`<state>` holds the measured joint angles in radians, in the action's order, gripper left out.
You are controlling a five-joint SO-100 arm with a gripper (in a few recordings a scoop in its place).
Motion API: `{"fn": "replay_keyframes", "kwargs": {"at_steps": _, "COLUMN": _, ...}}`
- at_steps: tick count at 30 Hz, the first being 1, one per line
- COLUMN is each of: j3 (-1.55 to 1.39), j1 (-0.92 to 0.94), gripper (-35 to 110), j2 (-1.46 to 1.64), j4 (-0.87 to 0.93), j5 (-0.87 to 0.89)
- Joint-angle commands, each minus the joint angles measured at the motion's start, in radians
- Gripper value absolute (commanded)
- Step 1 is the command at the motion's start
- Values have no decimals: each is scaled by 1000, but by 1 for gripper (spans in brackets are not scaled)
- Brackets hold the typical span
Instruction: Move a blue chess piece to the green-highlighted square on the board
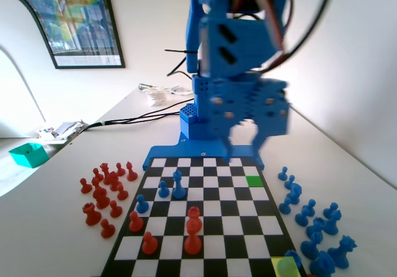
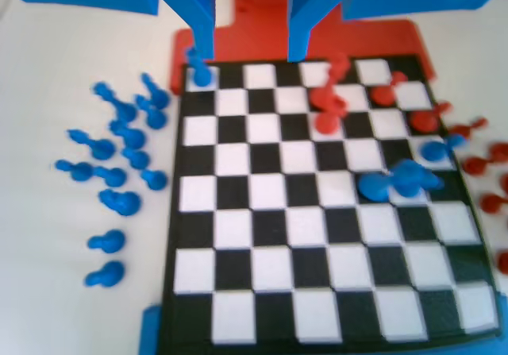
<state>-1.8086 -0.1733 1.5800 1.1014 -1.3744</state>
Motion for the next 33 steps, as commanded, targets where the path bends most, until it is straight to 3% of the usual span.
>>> {"fn": "replay_keyframes", "kwargs": {"at_steps": 1, "j3": 115, "j1": -43, "gripper": 15, "j2": -37, "j4": 3, "j5": -11}}
{"fn": "replay_keyframes", "kwargs": {"at_steps": 17, "j3": 647, "j1": -5, "gripper": 16, "j2": -479, "j4": 117, "j5": -29}}
{"fn": "replay_keyframes", "kwargs": {"at_steps": 33, "j3": 692, "j1": -67, "gripper": 16, "j2": -606, "j4": 34, "j5": -5}}
